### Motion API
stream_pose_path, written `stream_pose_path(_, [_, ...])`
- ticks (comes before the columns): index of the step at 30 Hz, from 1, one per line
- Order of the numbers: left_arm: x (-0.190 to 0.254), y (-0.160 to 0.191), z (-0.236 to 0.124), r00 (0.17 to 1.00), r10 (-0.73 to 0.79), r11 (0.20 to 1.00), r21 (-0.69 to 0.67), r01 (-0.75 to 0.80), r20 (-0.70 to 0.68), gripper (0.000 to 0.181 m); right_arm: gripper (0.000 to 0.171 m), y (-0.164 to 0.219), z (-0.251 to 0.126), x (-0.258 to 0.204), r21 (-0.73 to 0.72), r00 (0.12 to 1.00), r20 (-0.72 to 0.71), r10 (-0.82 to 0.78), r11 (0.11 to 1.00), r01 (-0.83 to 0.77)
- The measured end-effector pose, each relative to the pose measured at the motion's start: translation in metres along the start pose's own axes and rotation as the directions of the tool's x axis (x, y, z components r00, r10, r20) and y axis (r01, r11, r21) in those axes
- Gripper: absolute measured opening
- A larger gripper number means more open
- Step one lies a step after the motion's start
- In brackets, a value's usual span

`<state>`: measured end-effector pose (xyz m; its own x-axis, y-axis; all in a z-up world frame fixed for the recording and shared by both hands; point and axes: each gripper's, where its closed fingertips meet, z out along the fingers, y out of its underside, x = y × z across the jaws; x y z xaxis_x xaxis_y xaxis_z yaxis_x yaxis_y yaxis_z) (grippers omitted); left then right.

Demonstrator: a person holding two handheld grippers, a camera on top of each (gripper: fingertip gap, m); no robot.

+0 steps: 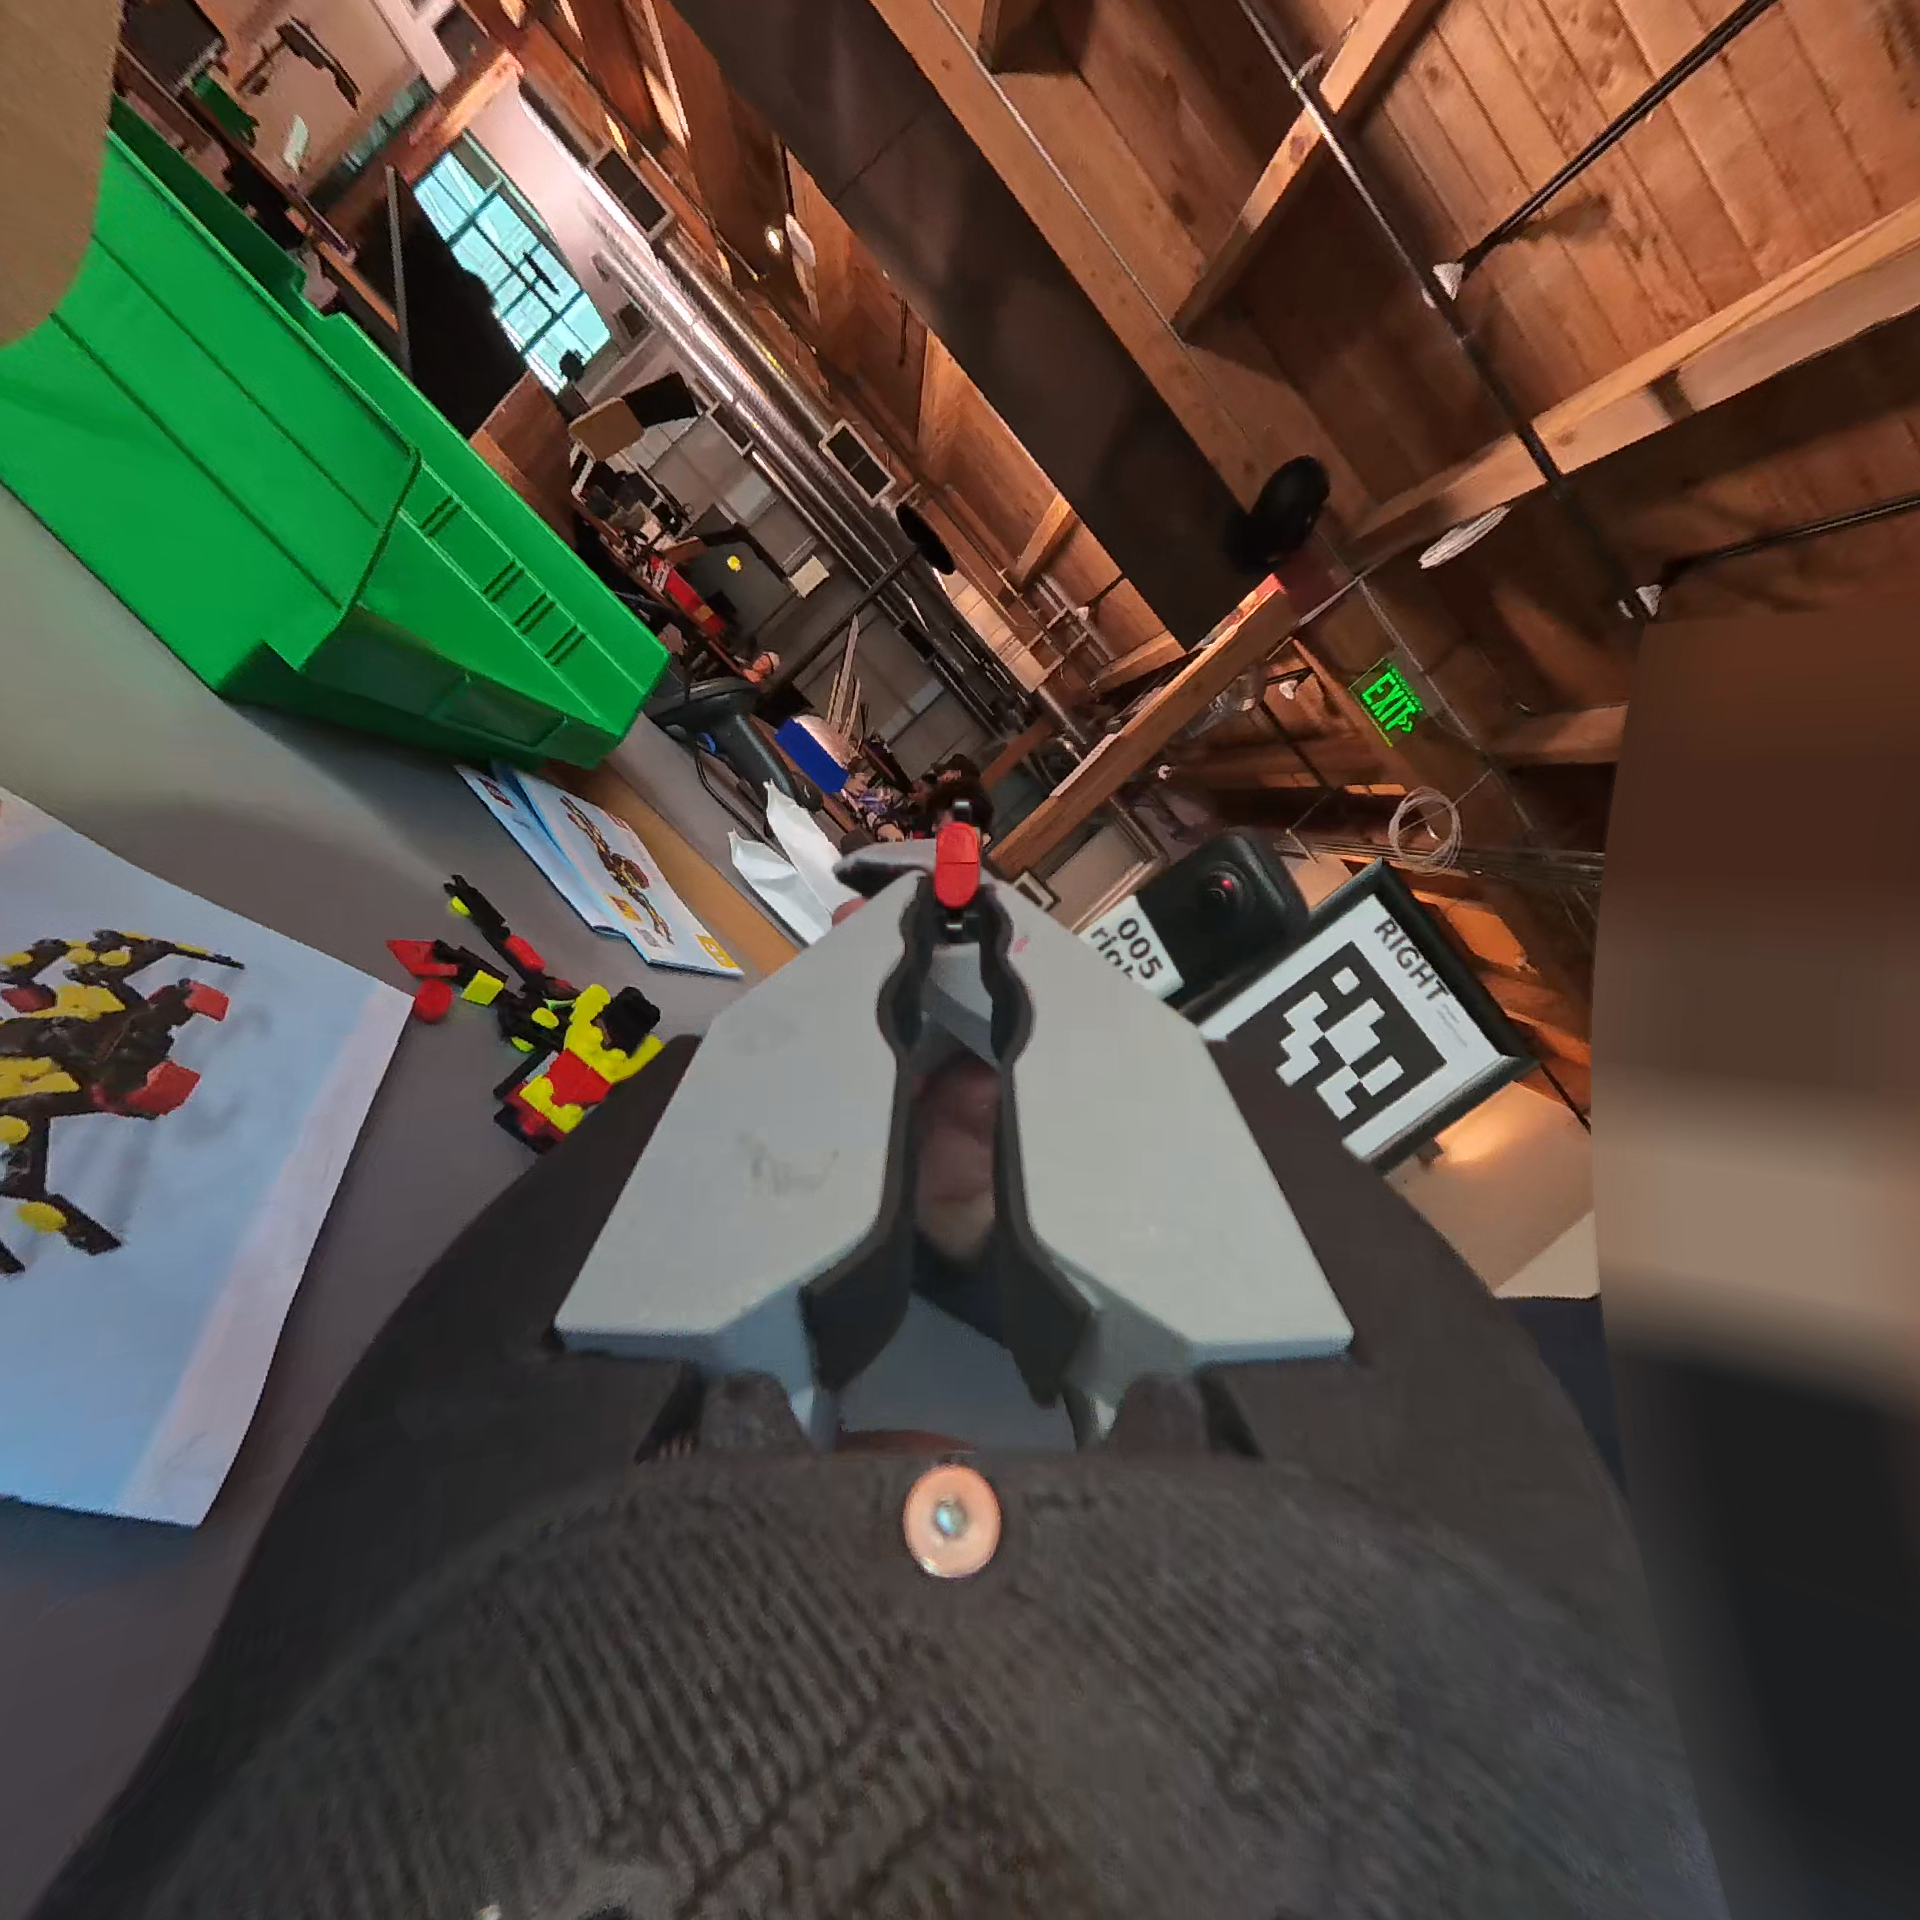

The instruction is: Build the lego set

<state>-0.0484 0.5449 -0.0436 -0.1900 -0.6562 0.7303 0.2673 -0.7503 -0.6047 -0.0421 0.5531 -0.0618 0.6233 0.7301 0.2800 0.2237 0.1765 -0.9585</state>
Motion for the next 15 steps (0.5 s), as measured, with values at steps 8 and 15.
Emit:
stream_pose_path(8, [-0.006, 0.01, 0.003, 0.998, -0.063, 0.997, -0.037, 0.063, 0.007, 0.005, 0.012, -0.011, -0.004, -0.007, 0.0, 0.964, -0.081, -0.252, 0.967, 0.253])
stream_pose_path(15, [-0.012, 0.017, 0.002, 0.995, -0.091, 0.993, -0.077, 0.093, 0.03, 0.005, 0.009, -0.004, -0.003, -0.011, -0.035, 0.939, -0.071, -0.337, 0.942, 0.335])
